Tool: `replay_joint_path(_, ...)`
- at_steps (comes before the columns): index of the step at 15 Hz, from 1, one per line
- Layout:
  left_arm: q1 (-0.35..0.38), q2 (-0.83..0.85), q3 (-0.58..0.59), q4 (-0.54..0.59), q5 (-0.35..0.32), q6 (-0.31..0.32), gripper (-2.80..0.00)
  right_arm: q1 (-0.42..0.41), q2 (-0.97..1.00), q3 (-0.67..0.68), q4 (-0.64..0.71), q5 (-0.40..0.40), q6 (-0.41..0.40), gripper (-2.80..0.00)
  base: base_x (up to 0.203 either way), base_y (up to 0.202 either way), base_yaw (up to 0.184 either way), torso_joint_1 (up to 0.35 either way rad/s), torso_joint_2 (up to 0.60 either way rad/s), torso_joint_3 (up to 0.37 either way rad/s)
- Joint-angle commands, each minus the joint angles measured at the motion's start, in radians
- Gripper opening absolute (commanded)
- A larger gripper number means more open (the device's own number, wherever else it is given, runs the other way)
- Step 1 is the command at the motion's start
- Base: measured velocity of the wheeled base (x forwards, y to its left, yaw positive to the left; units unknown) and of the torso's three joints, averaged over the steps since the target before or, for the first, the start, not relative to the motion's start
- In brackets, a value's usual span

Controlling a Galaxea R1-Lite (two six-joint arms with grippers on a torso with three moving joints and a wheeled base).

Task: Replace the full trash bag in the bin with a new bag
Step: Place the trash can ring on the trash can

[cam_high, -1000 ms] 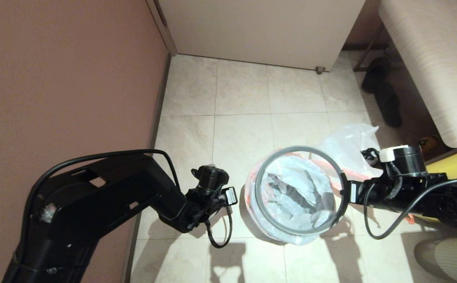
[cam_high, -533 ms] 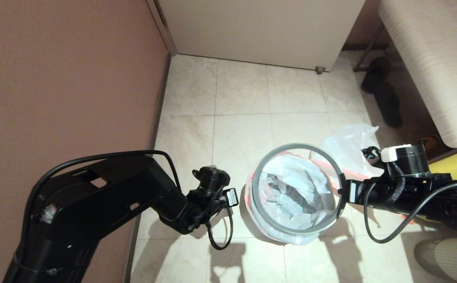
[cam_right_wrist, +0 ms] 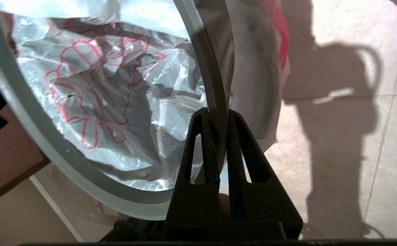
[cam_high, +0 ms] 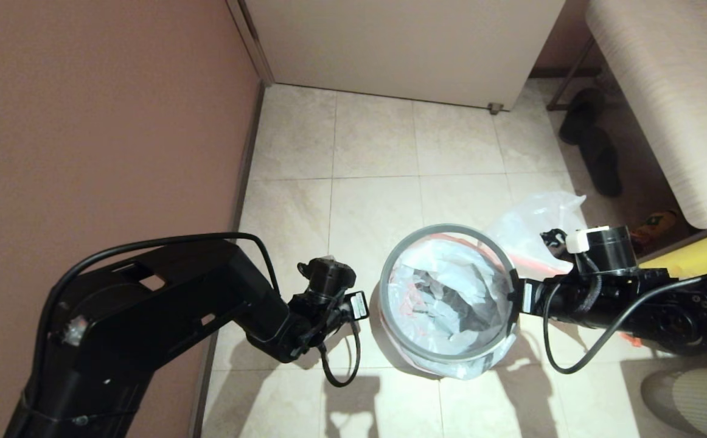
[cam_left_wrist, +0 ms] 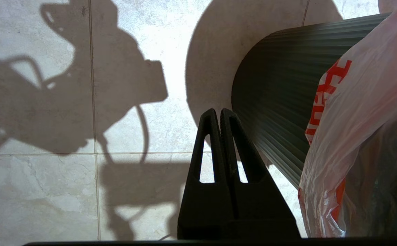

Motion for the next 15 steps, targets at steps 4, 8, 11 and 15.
replay_joint_path(4,-0.001,0.001,0.0,-0.004,0.001,-0.002,-2.8,-0.014,0.1,0.003,-0.064,-0.017,-0.002,-2.8,0.0,0.0,0.0,0.0,0.0,0.0)
replay_joint_path(8,-0.001,0.001,0.0,-0.004,0.001,-0.002,-2.8,-0.019,0.138,0.01,-0.103,-0.065,-0.021,-2.8,0.0,0.0,0.0,0.0,0.0,0.0)
replay_joint_path(11,0.001,0.003,-0.001,-0.004,0.001,-0.002,-2.8,-0.016,0.142,0.014,-0.118,-0.072,-0.032,-2.8,0.0,0.0,0.0,0.0,0.0,0.0)
replay_joint_path(15,-0.008,0.004,0.002,-0.004,0.018,0.011,-2.8,-0.019,0.153,0.014,-0.134,-0.075,-0.034,-2.8,0.0,0.0,0.0,0.0,0.0,0.0)
